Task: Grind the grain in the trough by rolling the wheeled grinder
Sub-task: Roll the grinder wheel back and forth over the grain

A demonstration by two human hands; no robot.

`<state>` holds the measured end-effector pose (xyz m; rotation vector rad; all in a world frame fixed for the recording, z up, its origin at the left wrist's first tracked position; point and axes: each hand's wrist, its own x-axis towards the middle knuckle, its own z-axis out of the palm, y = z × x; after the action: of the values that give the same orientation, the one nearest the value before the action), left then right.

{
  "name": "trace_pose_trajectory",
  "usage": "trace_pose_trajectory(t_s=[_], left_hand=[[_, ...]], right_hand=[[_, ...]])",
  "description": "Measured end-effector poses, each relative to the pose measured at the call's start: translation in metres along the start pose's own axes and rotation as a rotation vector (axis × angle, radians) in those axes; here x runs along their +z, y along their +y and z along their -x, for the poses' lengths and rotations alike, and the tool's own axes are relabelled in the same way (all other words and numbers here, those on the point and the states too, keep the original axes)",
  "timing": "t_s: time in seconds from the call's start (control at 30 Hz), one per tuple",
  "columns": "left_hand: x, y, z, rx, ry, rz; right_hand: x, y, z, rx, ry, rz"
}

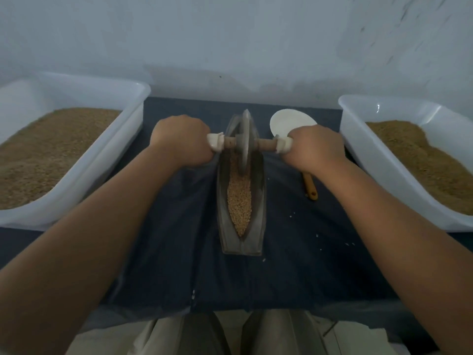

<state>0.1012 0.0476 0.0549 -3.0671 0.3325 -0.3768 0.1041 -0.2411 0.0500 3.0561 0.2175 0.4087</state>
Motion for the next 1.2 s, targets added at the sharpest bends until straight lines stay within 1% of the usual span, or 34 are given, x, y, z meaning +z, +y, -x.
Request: trace_pose_trajectory(t_s=[0.07, 0.13, 0.17, 0.27, 0.3, 0.37, 0.43, 0.5, 0.6, 0.67, 0.7, 0.8, 0.87, 0.97, 1.1, 1.2], left_hand=[[-0.003, -0.001, 0.017, 0.02, -0.039, 0.01], [-0.001, -0.005, 0.048, 0.055, -0.054, 0.008], [0.001, -0.007, 0.065, 0.073, -0.039, 0.011], [0.002, -0.013, 0.091, 0.091, -0.016, 0.059], [0.003, -0.013, 0.087, 0.091, -0.028, 0.059], [0.005, -0.011, 0.069, 0.068, -0.057, 0.044], [0.007, -0.006, 0.039, 0.021, -0.04, 0.014], [0.006, -0.004, 0.01, -0.02, -0.008, -0.021], [-0.004, -0.001, -0.009, 0.022, -0.018, -0.061], [-0.01, -0.001, 0.004, 0.065, -0.038, -0.074], [-0.01, -0.002, 0.018, 0.089, -0.042, -0.08], [-0.005, -0.006, 0.07, 0.15, 0.033, -0.121], [-0.002, -0.008, 0.085, 0.18, 0.078, -0.12], [-0.001, -0.005, 0.066, 0.126, 0.04, -0.108], [0.001, -0.003, 0.012, 0.005, -0.04, -0.019], [0.0, -0.001, 0.003, -0.027, -0.029, 0.013]], right_hand=[[-0.003, -0.001, 0.016, -0.022, -0.015, 0.018], [-0.006, 0.0, 0.048, -0.1, 0.065, 0.053], [-0.011, 0.002, 0.066, -0.146, 0.098, 0.037], [-0.021, 0.008, 0.094, -0.245, 0.115, -0.041], [-0.02, 0.007, 0.092, -0.239, 0.114, -0.021], [-0.015, 0.001, 0.074, -0.164, 0.114, 0.03], [-0.006, -0.001, 0.044, -0.086, 0.118, 0.042], [0.003, -0.001, 0.018, -0.028, 0.083, 0.007], [0.007, 0.0, 0.009, 0.026, 0.043, -0.035], [0.008, 0.001, 0.026, 0.011, 0.033, -0.015], [0.006, 0.003, 0.04, -0.025, 0.046, -0.004], [-0.006, 0.006, 0.088, -0.164, 0.108, -0.035], [-0.011, 0.008, 0.103, -0.204, 0.12, -0.087], [-0.007, 0.003, 0.085, -0.147, 0.062, -0.044], [0.002, -0.004, 0.027, -0.041, 0.124, -0.001], [-0.006, -0.006, 0.007, -0.014, 0.076, 0.011]])
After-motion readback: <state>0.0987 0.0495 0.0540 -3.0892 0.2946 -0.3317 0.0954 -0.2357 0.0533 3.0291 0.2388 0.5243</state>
